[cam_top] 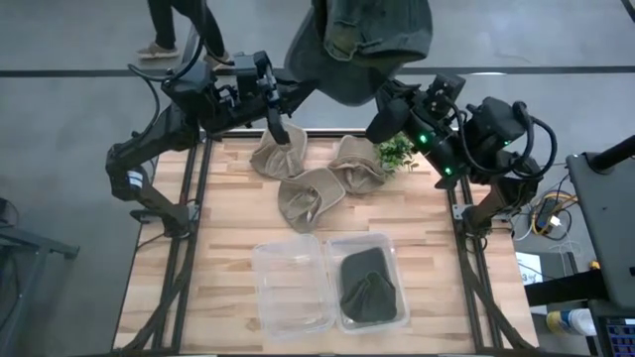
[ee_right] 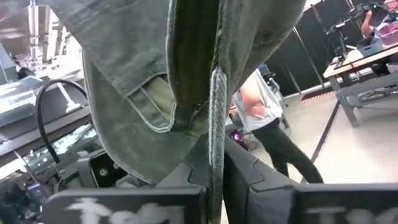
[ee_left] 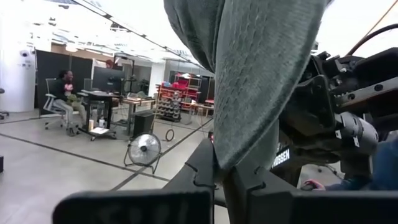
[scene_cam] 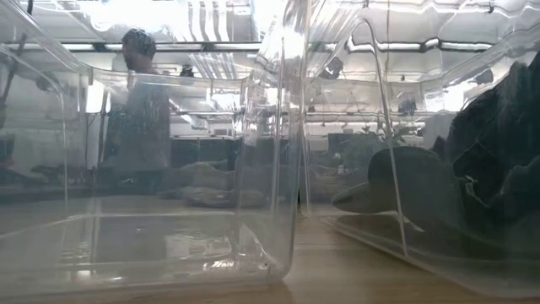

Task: Pick & Place hat
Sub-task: Put the black cap into the right transparent bin

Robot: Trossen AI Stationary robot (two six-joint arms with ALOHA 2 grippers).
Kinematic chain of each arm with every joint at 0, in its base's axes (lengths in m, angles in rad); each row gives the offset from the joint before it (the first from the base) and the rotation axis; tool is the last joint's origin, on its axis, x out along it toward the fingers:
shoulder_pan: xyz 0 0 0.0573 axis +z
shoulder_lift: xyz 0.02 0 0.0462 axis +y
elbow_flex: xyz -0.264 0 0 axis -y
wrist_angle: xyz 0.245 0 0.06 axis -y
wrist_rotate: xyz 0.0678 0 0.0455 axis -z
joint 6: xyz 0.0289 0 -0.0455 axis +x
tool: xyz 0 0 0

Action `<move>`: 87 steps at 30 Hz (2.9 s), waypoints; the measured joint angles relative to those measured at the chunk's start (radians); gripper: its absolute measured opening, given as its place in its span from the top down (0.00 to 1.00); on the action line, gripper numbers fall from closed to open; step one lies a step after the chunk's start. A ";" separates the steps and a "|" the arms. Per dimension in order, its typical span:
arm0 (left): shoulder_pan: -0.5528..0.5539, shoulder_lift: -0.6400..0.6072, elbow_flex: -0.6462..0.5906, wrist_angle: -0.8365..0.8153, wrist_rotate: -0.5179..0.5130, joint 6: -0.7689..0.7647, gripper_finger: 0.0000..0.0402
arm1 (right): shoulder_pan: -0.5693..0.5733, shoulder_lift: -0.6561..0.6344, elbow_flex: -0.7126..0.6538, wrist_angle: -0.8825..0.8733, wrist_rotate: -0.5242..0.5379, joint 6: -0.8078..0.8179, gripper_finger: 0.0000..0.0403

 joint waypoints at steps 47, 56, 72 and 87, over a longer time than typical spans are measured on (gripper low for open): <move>0.010 0.025 0.002 -1.205 -0.111 0.132 0.99 | -0.123 -0.008 0.023 -0.700 -0.439 -0.277 0.45; 0.010 0.072 0.001 -1.287 -0.252 0.213 0.99 | -0.203 0.119 0.023 -0.845 -0.512 -0.212 0.47; 0.010 0.087 0.001 -1.310 -0.281 0.251 0.99 | -0.211 0.287 0.021 -0.941 -0.552 -0.232 0.53; 0.010 0.086 0.001 -1.301 -0.266 0.251 0.99 | -0.245 0.293 0.021 -0.902 -0.549 -0.146 0.85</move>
